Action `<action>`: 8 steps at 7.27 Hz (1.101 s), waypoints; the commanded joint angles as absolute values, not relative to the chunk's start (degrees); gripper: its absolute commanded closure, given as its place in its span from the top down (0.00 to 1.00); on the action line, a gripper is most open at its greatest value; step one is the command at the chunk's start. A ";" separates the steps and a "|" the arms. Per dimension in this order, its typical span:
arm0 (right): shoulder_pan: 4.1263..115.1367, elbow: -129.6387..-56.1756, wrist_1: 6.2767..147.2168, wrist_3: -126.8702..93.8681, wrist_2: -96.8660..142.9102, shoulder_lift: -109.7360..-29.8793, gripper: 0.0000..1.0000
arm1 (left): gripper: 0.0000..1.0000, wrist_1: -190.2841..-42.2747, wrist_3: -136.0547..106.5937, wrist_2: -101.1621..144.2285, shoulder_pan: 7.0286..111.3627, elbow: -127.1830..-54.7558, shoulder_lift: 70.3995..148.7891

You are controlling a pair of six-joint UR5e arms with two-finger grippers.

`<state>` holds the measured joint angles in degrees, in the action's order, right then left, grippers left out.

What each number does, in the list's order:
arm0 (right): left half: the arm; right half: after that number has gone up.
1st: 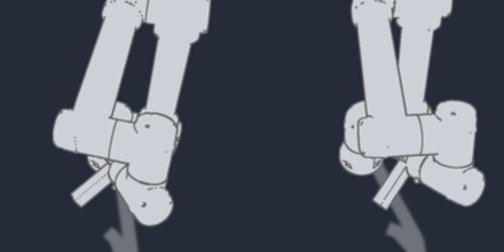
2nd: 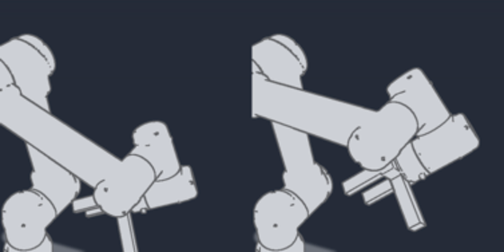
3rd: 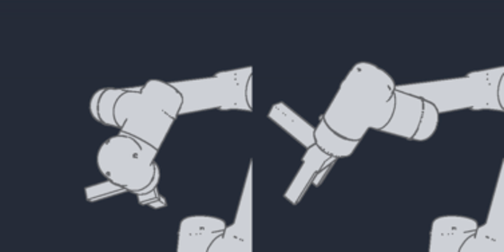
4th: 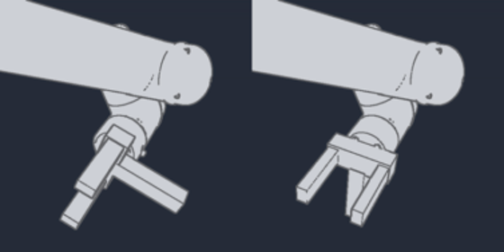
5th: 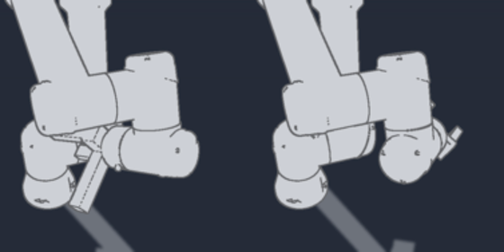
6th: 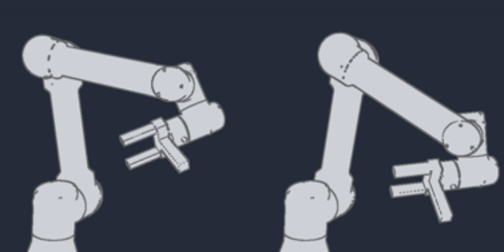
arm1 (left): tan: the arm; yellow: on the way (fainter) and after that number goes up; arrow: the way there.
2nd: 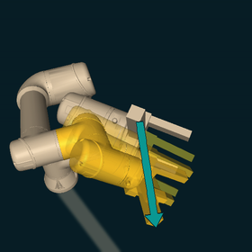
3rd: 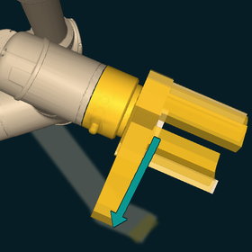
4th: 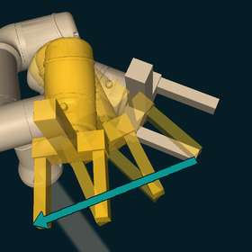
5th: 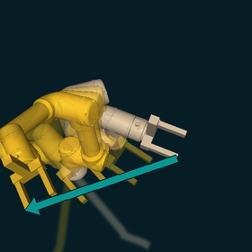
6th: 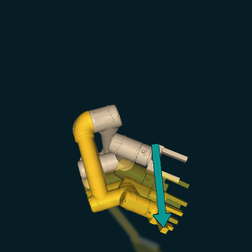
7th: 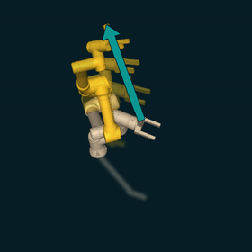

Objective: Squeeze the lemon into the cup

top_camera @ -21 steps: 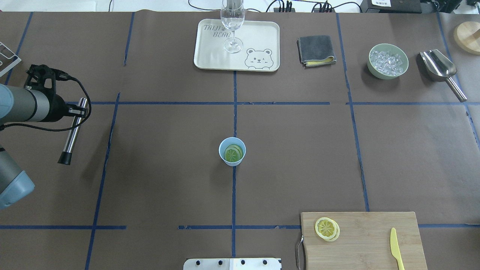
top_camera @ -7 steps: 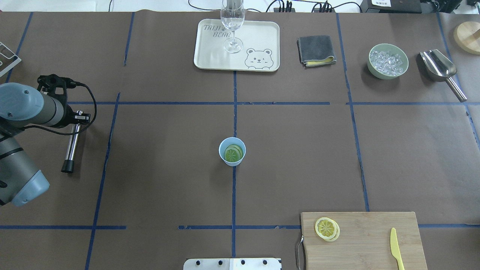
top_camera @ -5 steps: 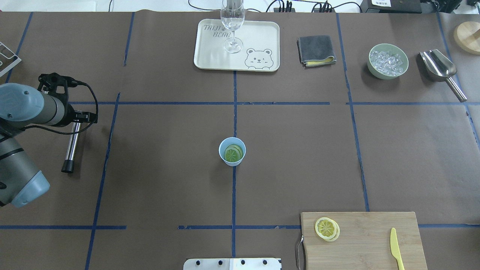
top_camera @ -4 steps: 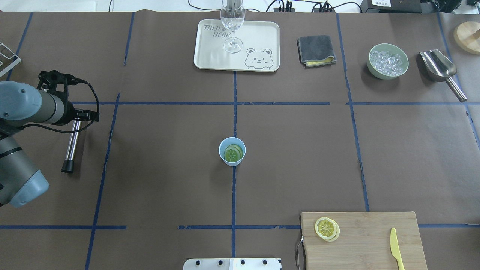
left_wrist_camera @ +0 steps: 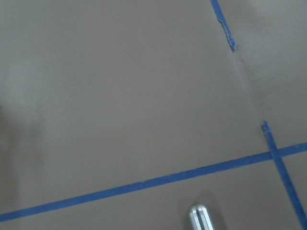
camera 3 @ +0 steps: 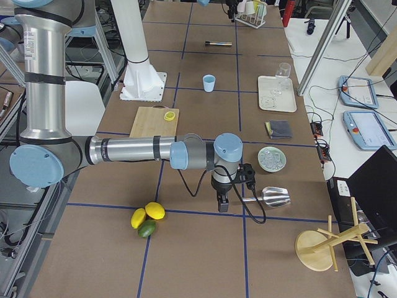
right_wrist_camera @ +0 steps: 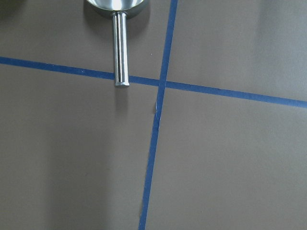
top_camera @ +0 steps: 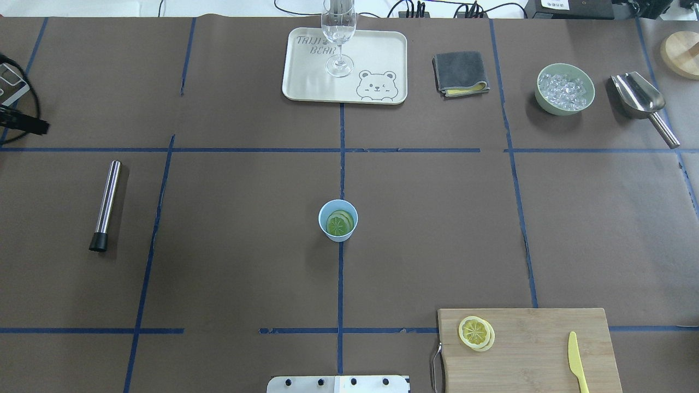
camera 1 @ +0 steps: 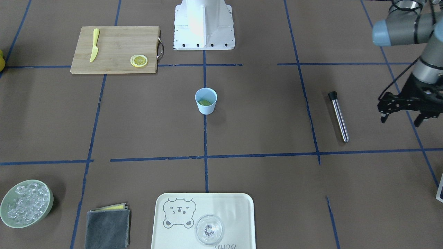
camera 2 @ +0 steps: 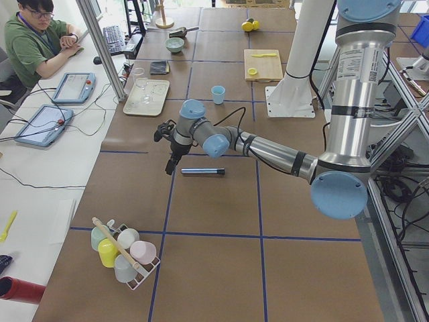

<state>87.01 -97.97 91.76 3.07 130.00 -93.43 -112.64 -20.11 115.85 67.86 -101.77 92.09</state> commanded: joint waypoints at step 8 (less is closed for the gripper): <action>87.01 -97.82 91.67 2.90 130.08 -93.51 1.00 | 1.00 -93.87 6.94 137.83 88.86 -99.93 82.44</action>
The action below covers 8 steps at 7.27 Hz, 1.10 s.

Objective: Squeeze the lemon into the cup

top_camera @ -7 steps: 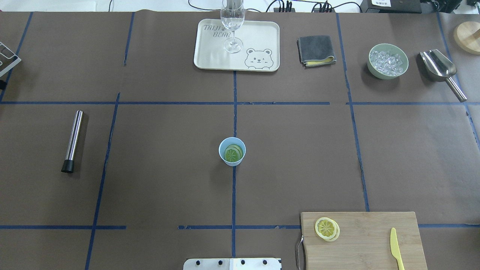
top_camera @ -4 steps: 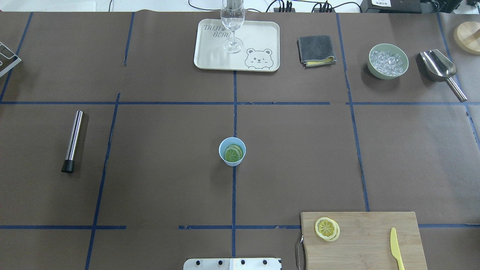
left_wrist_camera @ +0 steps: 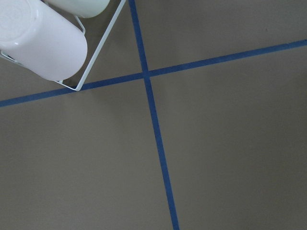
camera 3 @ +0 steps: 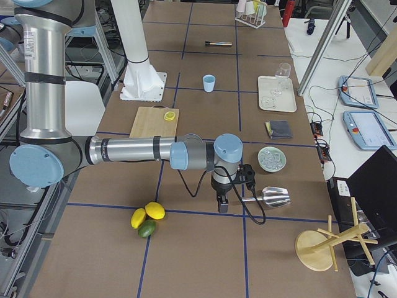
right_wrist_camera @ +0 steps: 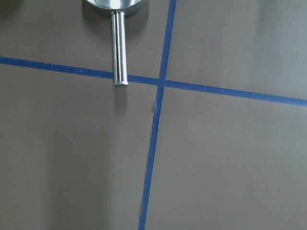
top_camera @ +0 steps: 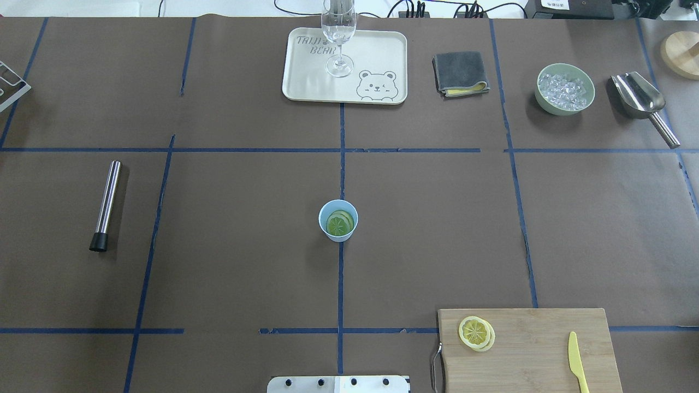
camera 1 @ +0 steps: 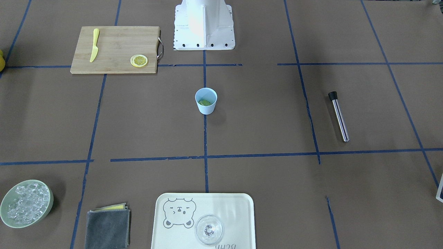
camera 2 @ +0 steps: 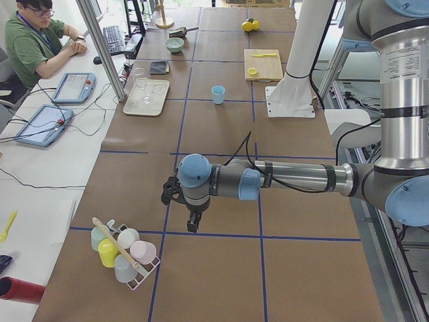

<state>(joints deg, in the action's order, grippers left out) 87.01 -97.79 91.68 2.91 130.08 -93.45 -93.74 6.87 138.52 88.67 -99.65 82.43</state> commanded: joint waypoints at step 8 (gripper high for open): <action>88.33 -99.32 91.67 8.00 130.17 -96.68 1.00 | 1.00 -93.87 6.86 135.00 89.38 -100.28 83.50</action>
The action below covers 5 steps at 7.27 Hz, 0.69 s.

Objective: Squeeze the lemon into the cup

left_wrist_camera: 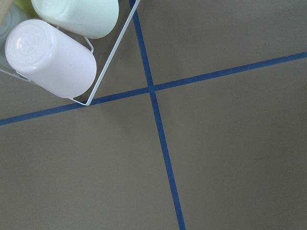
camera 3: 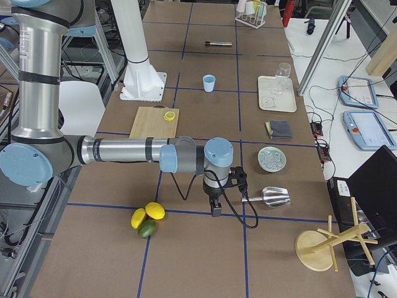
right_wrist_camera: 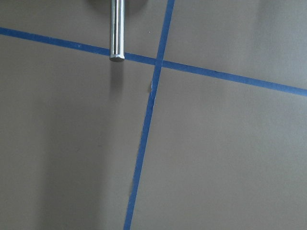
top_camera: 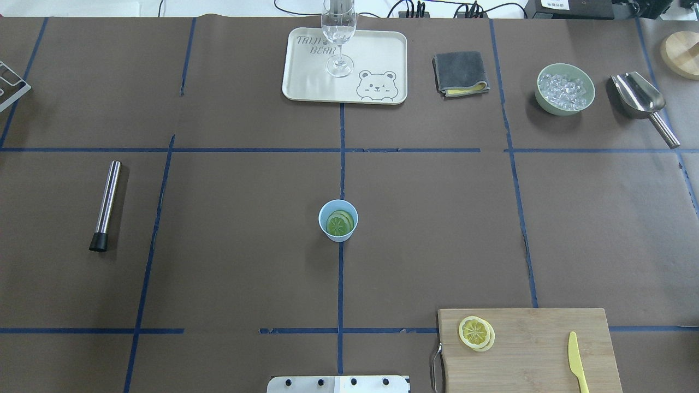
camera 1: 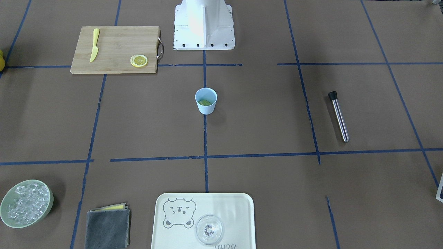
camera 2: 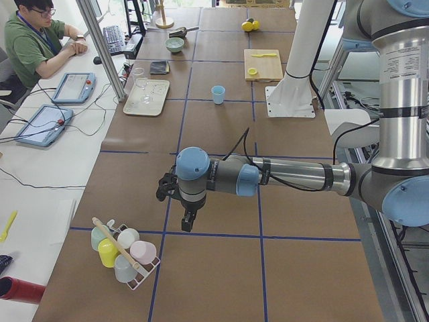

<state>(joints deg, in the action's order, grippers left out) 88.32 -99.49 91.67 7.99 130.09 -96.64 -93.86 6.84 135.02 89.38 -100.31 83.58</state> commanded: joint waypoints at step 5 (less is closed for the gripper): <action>88.33 -98.96 91.76 8.09 130.25 -96.77 1.00 | 1.00 -93.87 6.68 135.09 89.38 -100.72 83.67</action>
